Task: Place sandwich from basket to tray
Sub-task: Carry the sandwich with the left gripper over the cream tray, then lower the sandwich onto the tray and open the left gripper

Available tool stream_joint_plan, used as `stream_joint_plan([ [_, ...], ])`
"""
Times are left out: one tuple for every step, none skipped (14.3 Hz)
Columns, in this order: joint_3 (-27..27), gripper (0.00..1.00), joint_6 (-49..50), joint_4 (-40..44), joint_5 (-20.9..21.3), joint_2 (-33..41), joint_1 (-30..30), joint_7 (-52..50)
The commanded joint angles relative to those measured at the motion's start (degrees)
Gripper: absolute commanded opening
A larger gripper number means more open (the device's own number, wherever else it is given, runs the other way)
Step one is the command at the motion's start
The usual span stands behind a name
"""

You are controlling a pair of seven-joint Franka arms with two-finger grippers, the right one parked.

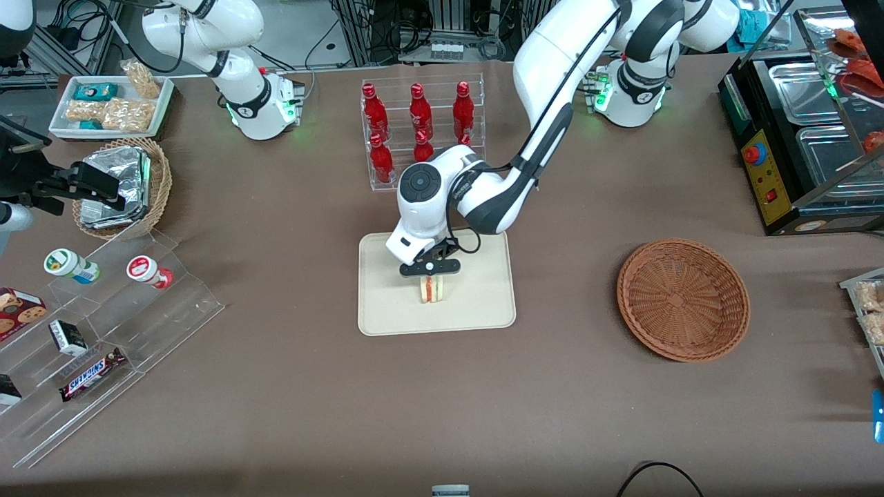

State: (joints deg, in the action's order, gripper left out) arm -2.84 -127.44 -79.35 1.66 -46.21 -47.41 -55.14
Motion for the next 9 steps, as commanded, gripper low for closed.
stream_joint_plan([
  [0.82, 0.82, -1.84, 1.39, 0.89, -1.16, -0.76, -2.15],
  [0.99, 1.00, -1.50, 1.39, 1.07, -0.81, -0.84, -2.34],
  [1.17, 1.00, -0.88, 1.39, 0.81, 0.06, -0.76, -2.77],
  [1.17, 1.00, 0.08, 1.48, 0.72, 1.29, -0.23, -3.65],
  [1.17, 1.00, 1.66, 1.48, 0.89, 2.34, -0.23, -3.48],
  [1.26, 1.00, 3.06, 1.48, 0.98, 3.40, -0.40, -3.65],
  [1.35, 1.00, 5.34, 1.39, 1.07, 5.15, -0.75, -3.83],
  [1.35, 1.00, 7.89, 1.48, 1.07, 6.47, -0.49, -3.74],
  [1.43, 1.00, 10.17, 1.22, 1.24, 8.23, -0.14, -3.66],
])
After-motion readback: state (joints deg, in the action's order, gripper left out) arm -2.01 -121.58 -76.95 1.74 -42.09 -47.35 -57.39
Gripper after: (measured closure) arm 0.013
